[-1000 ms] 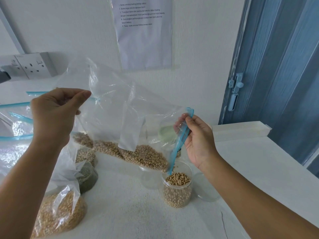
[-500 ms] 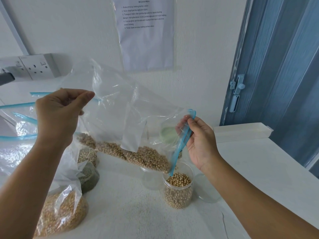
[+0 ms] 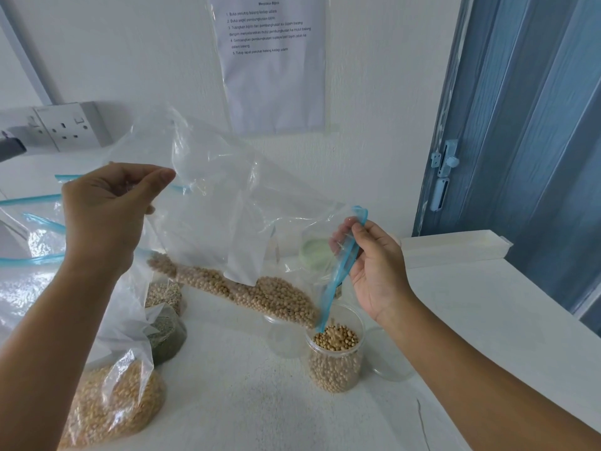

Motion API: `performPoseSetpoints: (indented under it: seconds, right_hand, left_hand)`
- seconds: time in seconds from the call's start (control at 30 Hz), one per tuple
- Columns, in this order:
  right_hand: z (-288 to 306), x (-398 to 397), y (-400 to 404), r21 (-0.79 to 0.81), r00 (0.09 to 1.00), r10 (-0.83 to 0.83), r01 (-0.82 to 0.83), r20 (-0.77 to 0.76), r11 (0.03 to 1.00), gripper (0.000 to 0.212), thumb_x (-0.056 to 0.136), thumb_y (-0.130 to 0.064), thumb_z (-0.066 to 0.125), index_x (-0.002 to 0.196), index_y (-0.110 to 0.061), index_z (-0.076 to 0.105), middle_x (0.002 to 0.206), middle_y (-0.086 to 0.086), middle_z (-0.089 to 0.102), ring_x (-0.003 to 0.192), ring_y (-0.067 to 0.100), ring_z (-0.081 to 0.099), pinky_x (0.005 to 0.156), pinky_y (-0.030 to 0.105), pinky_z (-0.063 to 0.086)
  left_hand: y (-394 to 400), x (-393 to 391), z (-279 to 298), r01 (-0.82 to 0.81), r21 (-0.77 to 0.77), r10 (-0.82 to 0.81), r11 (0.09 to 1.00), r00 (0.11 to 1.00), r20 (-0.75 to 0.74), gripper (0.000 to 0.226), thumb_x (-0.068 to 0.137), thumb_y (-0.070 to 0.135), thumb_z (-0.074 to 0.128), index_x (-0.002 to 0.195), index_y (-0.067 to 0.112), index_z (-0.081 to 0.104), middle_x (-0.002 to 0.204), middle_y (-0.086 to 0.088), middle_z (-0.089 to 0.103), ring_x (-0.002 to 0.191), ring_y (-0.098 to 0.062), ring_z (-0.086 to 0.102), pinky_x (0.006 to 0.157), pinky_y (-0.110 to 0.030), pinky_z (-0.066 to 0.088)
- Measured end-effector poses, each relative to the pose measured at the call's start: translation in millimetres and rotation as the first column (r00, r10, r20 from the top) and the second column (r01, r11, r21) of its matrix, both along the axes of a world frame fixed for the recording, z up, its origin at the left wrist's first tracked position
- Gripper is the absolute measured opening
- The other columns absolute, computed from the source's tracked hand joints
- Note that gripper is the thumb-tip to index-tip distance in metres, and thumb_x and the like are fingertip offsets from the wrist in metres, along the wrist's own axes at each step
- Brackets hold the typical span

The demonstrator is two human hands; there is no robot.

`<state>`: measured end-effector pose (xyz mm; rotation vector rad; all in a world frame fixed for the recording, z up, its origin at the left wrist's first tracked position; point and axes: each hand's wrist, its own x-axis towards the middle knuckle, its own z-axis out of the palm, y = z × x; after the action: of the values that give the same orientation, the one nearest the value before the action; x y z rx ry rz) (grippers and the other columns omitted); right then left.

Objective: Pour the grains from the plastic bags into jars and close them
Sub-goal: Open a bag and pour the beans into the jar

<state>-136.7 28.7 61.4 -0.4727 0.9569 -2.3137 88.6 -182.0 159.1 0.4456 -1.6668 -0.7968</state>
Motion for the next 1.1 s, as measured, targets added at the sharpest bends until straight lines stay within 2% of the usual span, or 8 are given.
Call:
performPoseSetpoints:
  seconds: [0.17,0.33,0.5,0.6,0.73,0.93,1.1]
  right_hand:
    - [-1.1,-0.3,0.3,-0.002,1.0,0.002,-0.002,-0.003,1.0,0.017,0.106,-0.004,0.049,0.103,-0.003,0.066,0.091,0.008,0.067,0.085,0.017,0.07,0.089,0.034,0.062]
    - [-0.8,0.5,1.0,-0.006,1.0,0.001,-0.001,-0.006,1.0,0.018,0.106,-0.004,0.049,0.101,-0.004,0.067,0.09,0.008,0.067,0.085,0.016,0.069,0.092,0.035,0.061]
    - [-2.0,0.1,0.4,-0.01,1.0,0.001,-0.001,-0.009,1.0,0.019,0.106,-0.004,0.049,0.099,-0.004,0.067,0.088,0.007,0.067,0.085,0.017,0.068,0.091,0.035,0.061]
    - [-4.9,-0.6,1.2,-0.006,1.0,0.0,0.0,-0.008,1.0,0.019,0.106,-0.004,0.049,0.1,-0.003,0.067,0.089,0.008,0.066,0.088,0.019,0.067,0.091,0.035,0.061]
    - [-3.2,-2.5,1.3,0.0,1.0,-0.01,0.01,-0.009,1.0,0.019,0.107,-0.004,0.049,0.102,-0.003,0.067,0.091,0.009,0.066,0.088,0.018,0.068,0.089,0.034,0.061]
    - [-4.4,-1.2,3.0,-0.008,1.0,-0.004,0.004,0.01,1.0,0.019,0.107,-0.003,0.048,0.101,-0.003,0.066,0.09,0.009,0.065,0.085,0.018,0.068,0.09,0.034,0.062]
    - [-3.4,-2.4,3.2,-0.009,1.0,-0.012,0.012,0.006,1.0,0.019,0.107,-0.004,0.048,0.101,-0.003,0.066,0.088,0.008,0.066,0.085,0.017,0.068,0.089,0.033,0.062]
  left_hand:
    - [-1.2,-1.3,-2.1,-0.007,0.012,0.007,1.0,1.0,0.011,0.012,0.085,0.032,0.085,0.093,0.029,0.078,0.067,0.019,0.07,0.058,-0.004,0.055,0.059,-0.014,0.047]
    - [-1.0,-0.7,-1.9,-0.001,0.022,0.001,1.0,1.0,0.004,0.011,0.084,0.032,0.085,0.093,0.029,0.078,0.068,0.018,0.071,0.058,-0.004,0.054,0.059,-0.015,0.047]
    - [-0.5,0.6,1.1,0.009,0.011,-0.009,1.0,1.0,-0.001,0.007,0.083,0.036,0.086,0.084,0.041,0.081,0.07,0.018,0.072,0.059,-0.005,0.057,0.06,-0.016,0.047]
    - [2.1,-0.1,-1.4,0.008,0.011,-0.008,1.0,1.0,0.007,0.007,0.083,0.034,0.086,0.087,0.036,0.08,0.07,0.018,0.072,0.058,-0.005,0.056,0.059,-0.015,0.048]
    - [3.7,-1.4,3.4,-0.006,0.004,0.006,1.0,1.0,0.004,0.01,0.085,0.032,0.086,0.083,0.04,0.079,0.068,0.019,0.071,0.058,-0.003,0.056,0.059,-0.014,0.048]
    - [6.3,-3.9,-0.7,-0.011,0.023,0.011,1.0,1.0,0.01,0.012,0.085,0.029,0.085,0.094,0.026,0.078,0.067,0.019,0.07,0.058,-0.003,0.055,0.059,-0.014,0.048]
    - [6.0,-5.0,3.2,-0.009,0.006,0.009,1.0,1.0,0.013,0.01,0.085,0.029,0.085,0.092,0.029,0.077,0.067,0.019,0.07,0.058,-0.003,0.055,0.059,-0.015,0.048]
